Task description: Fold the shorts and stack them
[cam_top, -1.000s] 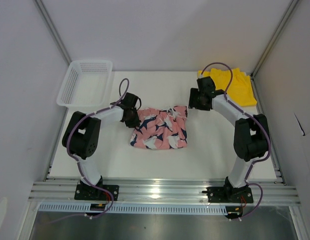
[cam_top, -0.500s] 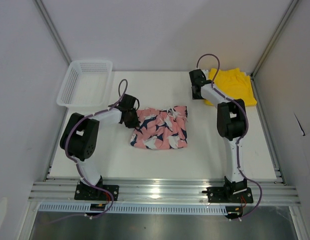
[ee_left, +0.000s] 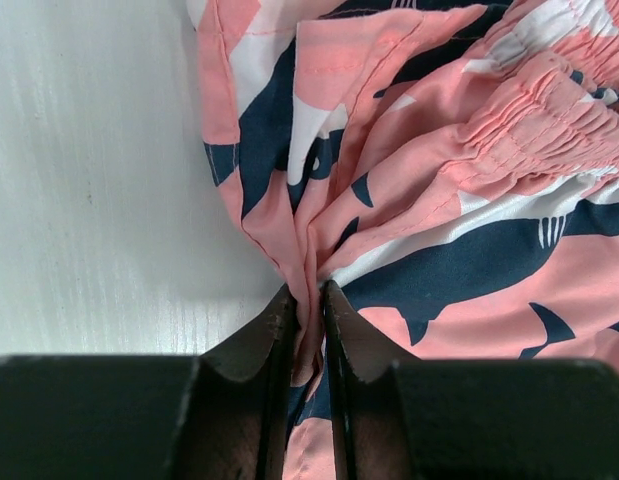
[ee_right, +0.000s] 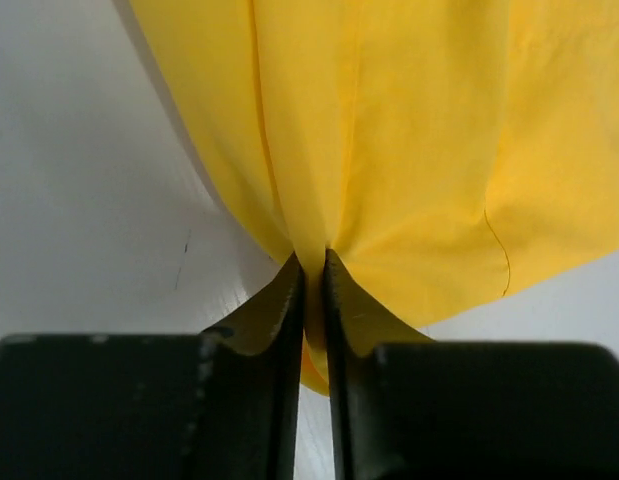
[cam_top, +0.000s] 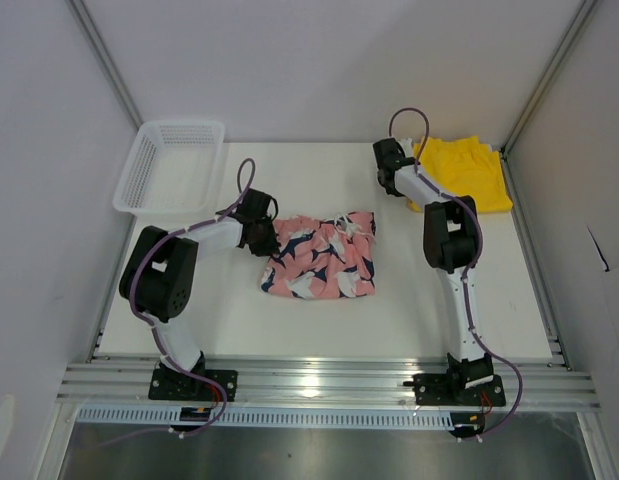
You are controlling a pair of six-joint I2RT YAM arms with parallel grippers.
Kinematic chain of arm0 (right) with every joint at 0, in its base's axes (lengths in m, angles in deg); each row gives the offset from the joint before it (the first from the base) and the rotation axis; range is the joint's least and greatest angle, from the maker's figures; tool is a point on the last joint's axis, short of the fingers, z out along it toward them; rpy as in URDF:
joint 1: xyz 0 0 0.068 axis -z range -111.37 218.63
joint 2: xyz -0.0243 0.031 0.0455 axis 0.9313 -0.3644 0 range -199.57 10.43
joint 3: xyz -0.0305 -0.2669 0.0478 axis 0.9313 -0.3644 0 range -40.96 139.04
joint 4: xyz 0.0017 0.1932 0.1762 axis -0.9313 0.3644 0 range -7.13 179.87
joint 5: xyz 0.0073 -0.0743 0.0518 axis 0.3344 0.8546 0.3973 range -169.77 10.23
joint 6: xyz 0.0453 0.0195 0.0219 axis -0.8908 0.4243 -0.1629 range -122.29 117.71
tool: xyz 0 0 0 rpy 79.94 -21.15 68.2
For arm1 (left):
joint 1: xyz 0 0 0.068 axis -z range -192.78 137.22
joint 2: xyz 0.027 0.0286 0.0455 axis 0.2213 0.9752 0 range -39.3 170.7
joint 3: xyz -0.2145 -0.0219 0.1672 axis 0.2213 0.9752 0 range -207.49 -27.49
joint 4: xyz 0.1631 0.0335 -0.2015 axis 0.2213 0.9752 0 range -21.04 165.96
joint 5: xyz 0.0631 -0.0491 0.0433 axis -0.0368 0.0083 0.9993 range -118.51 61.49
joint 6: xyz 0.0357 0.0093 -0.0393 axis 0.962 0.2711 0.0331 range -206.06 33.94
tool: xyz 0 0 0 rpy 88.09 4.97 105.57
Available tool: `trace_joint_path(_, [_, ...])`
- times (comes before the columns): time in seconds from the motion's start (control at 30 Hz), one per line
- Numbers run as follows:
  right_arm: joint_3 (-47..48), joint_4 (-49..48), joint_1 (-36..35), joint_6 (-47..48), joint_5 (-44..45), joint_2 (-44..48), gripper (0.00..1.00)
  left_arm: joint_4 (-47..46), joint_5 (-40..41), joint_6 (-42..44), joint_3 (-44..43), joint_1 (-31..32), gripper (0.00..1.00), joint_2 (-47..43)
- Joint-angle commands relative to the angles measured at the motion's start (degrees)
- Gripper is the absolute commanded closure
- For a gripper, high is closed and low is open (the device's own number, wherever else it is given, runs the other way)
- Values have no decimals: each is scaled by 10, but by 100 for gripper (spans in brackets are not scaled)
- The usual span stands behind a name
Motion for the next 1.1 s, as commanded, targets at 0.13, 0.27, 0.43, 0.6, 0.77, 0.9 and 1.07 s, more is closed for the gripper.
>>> trace_joint_path(0.13, [-62, 21, -18, -11, 37, 48, 100, 14, -14, 10, 22, -8, 80, -3])
trace_joint_path(0.27, [-156, 16, -44, -34, -5, 115, 100, 2, -30, 7, 52, -39, 80, -26])
trace_joint_path(0.43, [-269, 22, -93, -71, -38, 192, 100, -11, -24, 13, 94, -75, 80, -59])
trace_joint_path(0.6, [-344, 48, -151, -111, -70, 233, 100, -25, -42, 11, 114, -92, 82, -77])
trace_joint_path(0.77, [-378, 72, -211, -164, -102, 266, 97, -41, -42, 18, 136, -93, 82, -97])
trace_joint_path(0.9, [-382, 69, -211, -186, -127, 284, 52, -36, -41, 22, 129, -93, 82, -91])
trace_joint_path(1.07, [-391, 47, -203, -184, -181, 319, 36, -34, -34, 22, 128, -93, 82, -97])
